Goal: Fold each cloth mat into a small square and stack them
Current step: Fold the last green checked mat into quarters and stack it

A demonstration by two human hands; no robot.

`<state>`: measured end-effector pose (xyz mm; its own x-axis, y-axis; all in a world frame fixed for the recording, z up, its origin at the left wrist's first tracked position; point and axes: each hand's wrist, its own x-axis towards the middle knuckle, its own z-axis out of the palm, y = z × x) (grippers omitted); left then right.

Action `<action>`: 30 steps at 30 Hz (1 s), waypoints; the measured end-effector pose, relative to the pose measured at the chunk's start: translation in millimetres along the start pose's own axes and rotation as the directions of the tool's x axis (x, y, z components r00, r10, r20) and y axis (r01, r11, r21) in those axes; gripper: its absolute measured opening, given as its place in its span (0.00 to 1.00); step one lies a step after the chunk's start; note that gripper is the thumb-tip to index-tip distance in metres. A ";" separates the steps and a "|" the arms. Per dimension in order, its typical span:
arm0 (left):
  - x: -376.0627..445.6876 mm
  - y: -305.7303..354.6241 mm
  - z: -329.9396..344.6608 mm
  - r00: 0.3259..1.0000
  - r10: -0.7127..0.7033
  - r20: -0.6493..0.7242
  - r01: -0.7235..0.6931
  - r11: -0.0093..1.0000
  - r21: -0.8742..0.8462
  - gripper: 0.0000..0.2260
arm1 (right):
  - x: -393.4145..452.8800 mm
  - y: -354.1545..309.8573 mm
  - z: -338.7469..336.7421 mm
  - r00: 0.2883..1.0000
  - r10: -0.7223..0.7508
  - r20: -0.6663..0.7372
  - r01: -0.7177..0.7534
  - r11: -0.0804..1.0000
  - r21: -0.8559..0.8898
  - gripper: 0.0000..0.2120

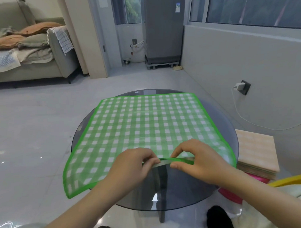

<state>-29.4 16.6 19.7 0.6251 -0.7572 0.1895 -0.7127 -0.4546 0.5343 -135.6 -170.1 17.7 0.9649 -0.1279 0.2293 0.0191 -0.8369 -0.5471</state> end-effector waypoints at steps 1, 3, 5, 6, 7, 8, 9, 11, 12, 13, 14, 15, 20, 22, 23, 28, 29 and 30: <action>2.5 2.7 -3.0 1.000 0.014 -0.026 -0.014 1.000 0.009 0.07 | 0.7 -1.1 -3.1 0.998 -0.021 -0.060 0.020 1.000 -0.018 0.10; 6.4 8.2 -8.4 0.997 0.043 -0.064 -0.040 0.998 0.045 0.07 | 3.0 -2.6 -8.6 0.988 -0.036 -0.153 0.031 0.999 -0.035 0.10; 9.2 11.6 -14.3 0.993 0.061 -0.104 -0.051 0.993 0.102 0.08 | 5.4 -3.8 -14.1 0.973 -0.018 -0.232 0.008 0.999 -0.046 0.05; 10.2 11.5 -18.1 0.989 0.067 -0.132 -0.049 0.990 0.130 0.09 | 6.5 -4.7 -17.4 0.961 -0.011 -0.276 -0.003 0.999 -0.051 0.04; 11.6 10.7 -22.3 0.984 0.069 -0.162 -0.044 0.987 0.154 0.09 | 7.8 -5.1 -20.4 0.949 0.001 -0.315 -0.019 0.998 -0.052 0.03; 13.4 9.5 -26.8 0.980 0.067 -0.190 -0.033 0.984 0.177 0.10 | 8.8 -6.0 -23.9 0.939 0.017 -0.344 -0.036 0.998 -0.049 0.04; 15.7 8.4 -31.4 0.975 0.063 -0.212 -0.020 0.979 0.203 0.11 | 10.2 -6.7 -27.0 0.931 0.035 -0.363 -0.054 0.998 -0.042 0.05; 21.5 7.5 -39.1 0.965 0.057 -0.254 0.012 0.965 0.264 0.13 | 13.5 -8.9 -32.6 0.923 0.060 -0.379 -0.082 0.996 -0.042 0.06; 24.5 7.8 -41.7 0.959 0.059 -0.278 0.026 0.956 0.292 0.13 | 15.5 -9.8 -35.1 0.923 0.063 -0.380 -0.091 0.994 -0.057 0.07; 27.3 8.5 -43.6 0.950 0.071 -0.303 0.030 0.949 0.315 0.13 | 17.5 -10.6 -37.7 0.924 0.064 -0.377 -0.101 0.992 -0.079 0.08; 29.6 9.6 -44.8 0.943 0.091 -0.320 0.021 0.943 0.331 0.14 | 19.5 -11.5 -40.8 0.927 0.070 -0.368 -0.117 0.987 -0.107 0.08; 31.8 11.1 -46.2 0.939 0.113 -0.326 0.007 0.939 0.345 0.14 | 21.6 -12.5 -44.6 0.931 0.082 -0.355 -0.138 0.981 -0.134 0.09; 45.0 17.9 -61.1 0.951 0.169 -0.260 -0.046 0.906 0.421 0.15 | 33.8 -15.3 -69.7 0.955 0.110 -0.277 -0.170 0.964 -0.203 0.08; 52.5 18.9 -68.0 0.931 0.237 -0.276 -0.087 0.882 0.464 0.17 | 42.4 -17.0 -79.0 0.957 0.095 -0.275 -0.166 0.954 -0.250 0.08; 57.8 18.3 -70.8 0.917 0.273 -0.291 -0.107 0.871 0.480 0.17 | 47.7 -18.0 -82.9 0.955 0.081 -0.284 -0.163 0.947 -0.278 0.09; 102.8 -6.7 -68.2 0.894 0.324 -0.310 -0.171 0.886 0.432 0.09 | 91.0 -3.8 -85.0 0.953 0.028 -0.303 -0.139 0.925 -0.354 0.11; 110.6 -15.5 -63.3 0.894 0.312 -0.321 -0.159 0.891 0.425 0.09 | 100.9 2.9 -80.9 0.954 0.016 -0.300 -0.132 0.919 -0.371 0.12; 117.1 -24.6 -57.4 0.897 0.294 -0.331 -0.140 0.898 0.417 0.11 | 109.8 9.8 -75.7 0.955 0.013 -0.295 -0.131 0.914 -0.383 0.12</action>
<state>79.6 -33.9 76.0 0.4565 -0.6572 0.5997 -0.8604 -0.4977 0.1096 -49.3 -232.6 98.5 0.8447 -0.2905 0.4496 -0.2097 -0.9523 -0.2215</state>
